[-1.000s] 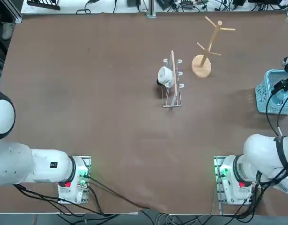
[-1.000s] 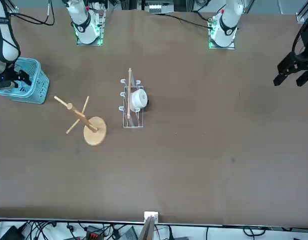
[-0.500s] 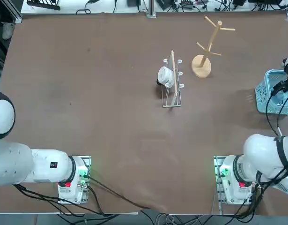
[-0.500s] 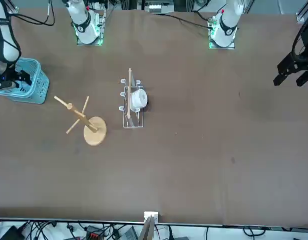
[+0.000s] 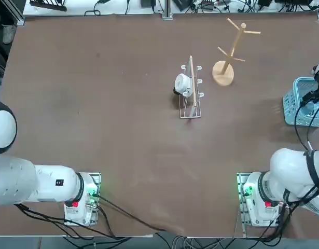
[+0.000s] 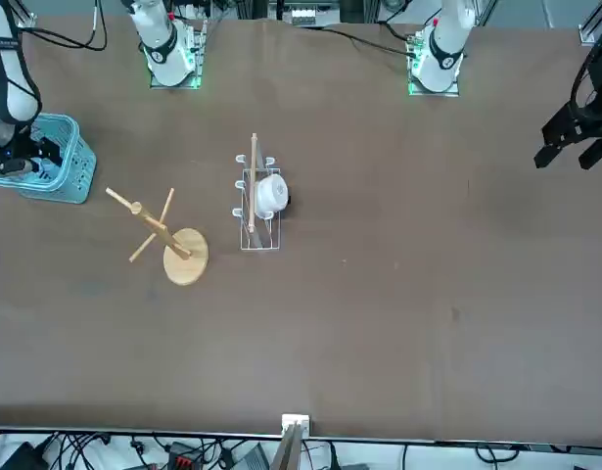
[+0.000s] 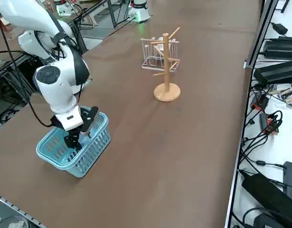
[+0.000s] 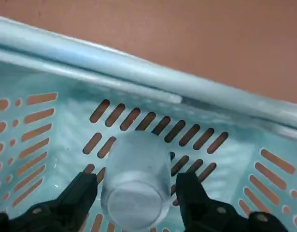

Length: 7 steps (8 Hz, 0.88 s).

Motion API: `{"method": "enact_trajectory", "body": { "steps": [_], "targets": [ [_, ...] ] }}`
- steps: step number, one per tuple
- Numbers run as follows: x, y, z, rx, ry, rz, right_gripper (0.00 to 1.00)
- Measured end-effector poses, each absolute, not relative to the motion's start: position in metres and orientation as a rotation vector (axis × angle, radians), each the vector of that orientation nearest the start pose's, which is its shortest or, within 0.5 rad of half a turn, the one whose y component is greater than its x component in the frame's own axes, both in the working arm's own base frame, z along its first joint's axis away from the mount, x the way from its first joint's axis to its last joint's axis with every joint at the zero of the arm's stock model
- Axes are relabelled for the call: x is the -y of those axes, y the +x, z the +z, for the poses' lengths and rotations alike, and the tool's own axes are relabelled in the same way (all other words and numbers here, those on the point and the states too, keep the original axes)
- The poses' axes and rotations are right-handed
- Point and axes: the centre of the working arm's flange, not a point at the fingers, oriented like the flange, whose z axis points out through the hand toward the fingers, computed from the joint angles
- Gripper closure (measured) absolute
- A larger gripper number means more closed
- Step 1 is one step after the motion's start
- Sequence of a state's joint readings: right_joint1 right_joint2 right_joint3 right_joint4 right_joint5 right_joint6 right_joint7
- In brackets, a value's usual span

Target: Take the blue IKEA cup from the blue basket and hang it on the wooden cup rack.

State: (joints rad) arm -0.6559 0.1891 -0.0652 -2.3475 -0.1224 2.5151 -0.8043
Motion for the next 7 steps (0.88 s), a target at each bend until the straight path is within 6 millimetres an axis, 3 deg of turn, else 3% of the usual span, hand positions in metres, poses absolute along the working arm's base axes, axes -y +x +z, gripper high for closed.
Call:
{"method": "enact_trajectory", "body": {
  "steps": [7],
  "targets": [
    [0.3443,0.3759,0.2483,0.303,-3.151,0.145,0.0]
  ]
}}
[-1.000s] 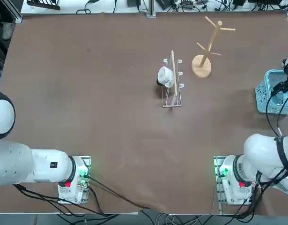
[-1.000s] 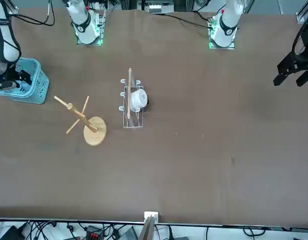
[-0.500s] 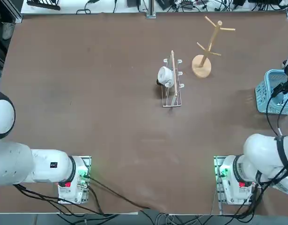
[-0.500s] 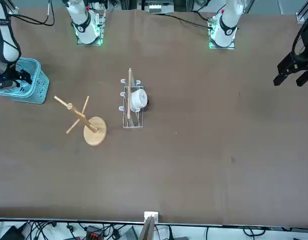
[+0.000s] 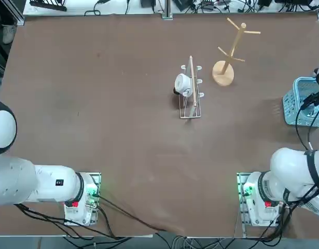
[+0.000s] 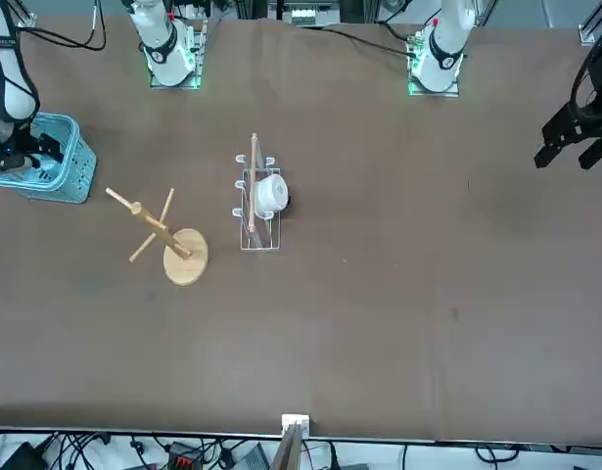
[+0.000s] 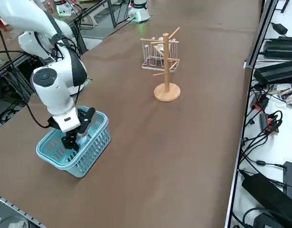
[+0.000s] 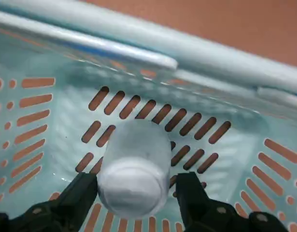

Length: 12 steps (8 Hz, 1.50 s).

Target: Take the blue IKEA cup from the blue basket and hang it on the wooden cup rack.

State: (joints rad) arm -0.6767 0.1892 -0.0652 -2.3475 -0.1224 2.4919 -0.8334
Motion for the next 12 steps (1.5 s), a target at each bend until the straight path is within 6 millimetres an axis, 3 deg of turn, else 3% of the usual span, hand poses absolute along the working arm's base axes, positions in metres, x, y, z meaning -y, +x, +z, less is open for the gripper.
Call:
{"method": "enact_trajectory", "body": {
  "steps": [3,6,9,11,12],
  "targets": [
    [0.344,0.375,0.248,0.309,-3.145,0.153,0.02],
    [0.342,0.377,0.249,0.322,-3.142,0.154,0.19],
    [0.339,0.38,0.251,0.335,-3.143,0.149,0.19],
    [0.337,0.385,0.266,0.349,-3.15,0.139,0.19],
    [0.335,0.39,0.284,0.361,-3.161,0.124,0.19]
  ]
}}
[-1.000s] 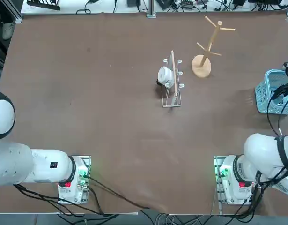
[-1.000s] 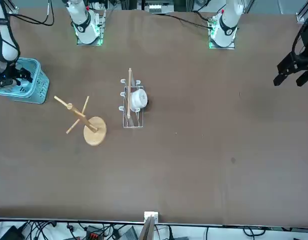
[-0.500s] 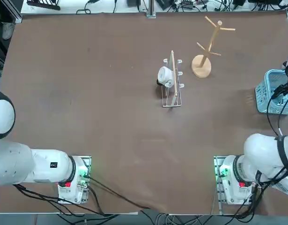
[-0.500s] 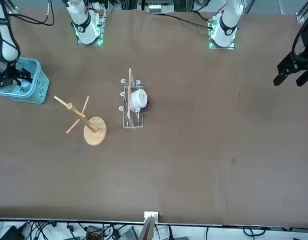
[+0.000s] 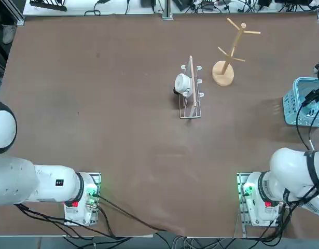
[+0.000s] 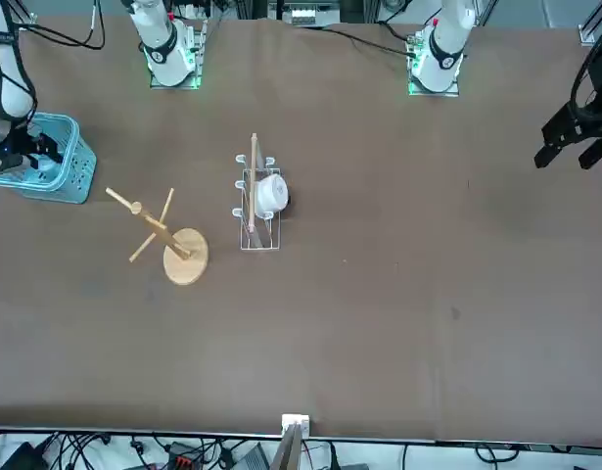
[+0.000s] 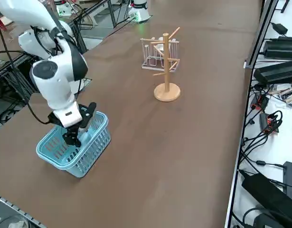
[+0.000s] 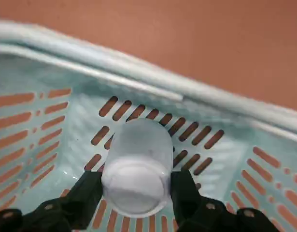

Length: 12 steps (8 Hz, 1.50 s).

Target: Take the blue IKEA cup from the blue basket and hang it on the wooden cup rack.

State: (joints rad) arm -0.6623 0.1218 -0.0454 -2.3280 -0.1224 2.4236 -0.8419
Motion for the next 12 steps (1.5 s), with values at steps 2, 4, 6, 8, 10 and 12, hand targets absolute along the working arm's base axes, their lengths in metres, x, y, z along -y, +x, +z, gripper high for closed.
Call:
{"method": "enact_trajectory", "body": {
  "steps": [2,4,6,8,10,12],
  "targets": [
    [0.33,0.396,0.336,0.374,-3.172,0.12,0.19],
    [0.332,0.395,0.392,0.354,-3.161,0.158,0.19],
    [0.33,0.409,0.448,0.365,-3.143,0.194,0.19],
    [0.316,0.427,0.494,0.372,-3.096,0.168,0.19],
    [0.286,0.448,0.541,0.398,-2.993,0.092,0.19],
    [0.258,0.462,0.569,0.41,-2.828,-0.003,0.19]
  ]
}}
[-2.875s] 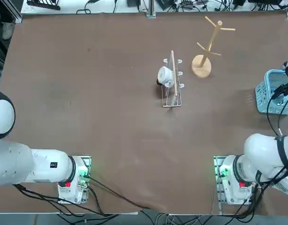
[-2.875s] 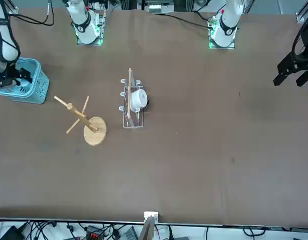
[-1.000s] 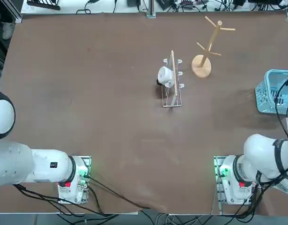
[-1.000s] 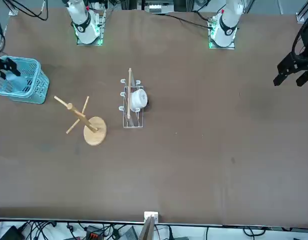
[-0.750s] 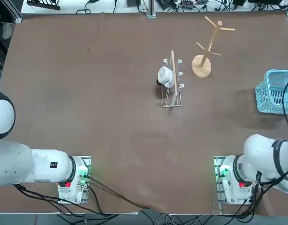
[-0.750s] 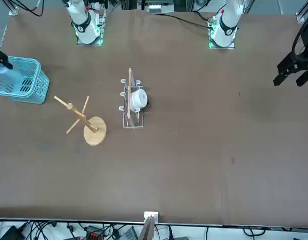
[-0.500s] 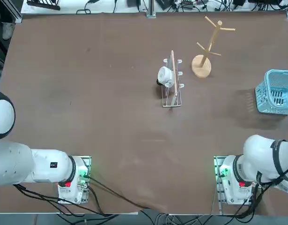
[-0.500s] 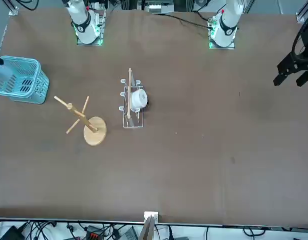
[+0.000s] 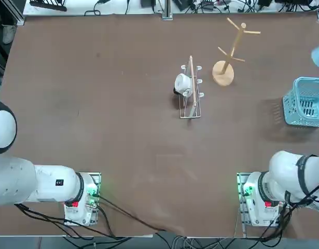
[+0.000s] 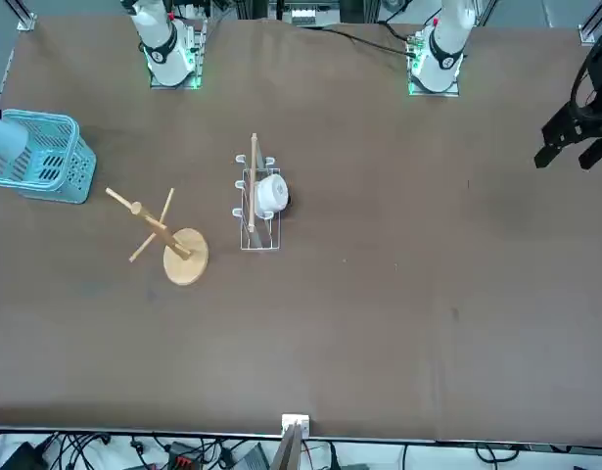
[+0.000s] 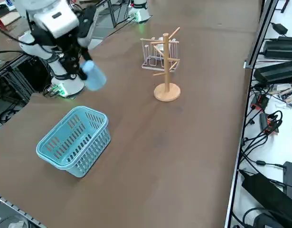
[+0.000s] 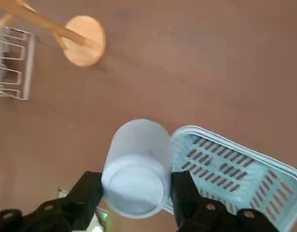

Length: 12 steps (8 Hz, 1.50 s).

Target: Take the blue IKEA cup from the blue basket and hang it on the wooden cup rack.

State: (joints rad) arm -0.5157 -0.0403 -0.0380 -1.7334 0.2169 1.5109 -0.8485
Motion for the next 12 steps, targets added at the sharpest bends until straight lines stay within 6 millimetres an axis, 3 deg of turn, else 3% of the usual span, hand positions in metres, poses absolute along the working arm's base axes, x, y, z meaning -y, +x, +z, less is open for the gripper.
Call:
{"method": "enact_trajectory", "body": {
  "steps": [3,6,8,12],
  "targets": [
    [0.226,0.484,0.589,0.434,-2.64,-0.18,0.19],
    [0.178,0.506,0.601,0.517,-2.498,-0.256,0.19],
    [0.147,0.526,0.589,0.565,-2.432,-0.249,0.19],
    [0.113,0.567,0.547,0.598,-2.402,-0.223,0.19]
  ]
}}
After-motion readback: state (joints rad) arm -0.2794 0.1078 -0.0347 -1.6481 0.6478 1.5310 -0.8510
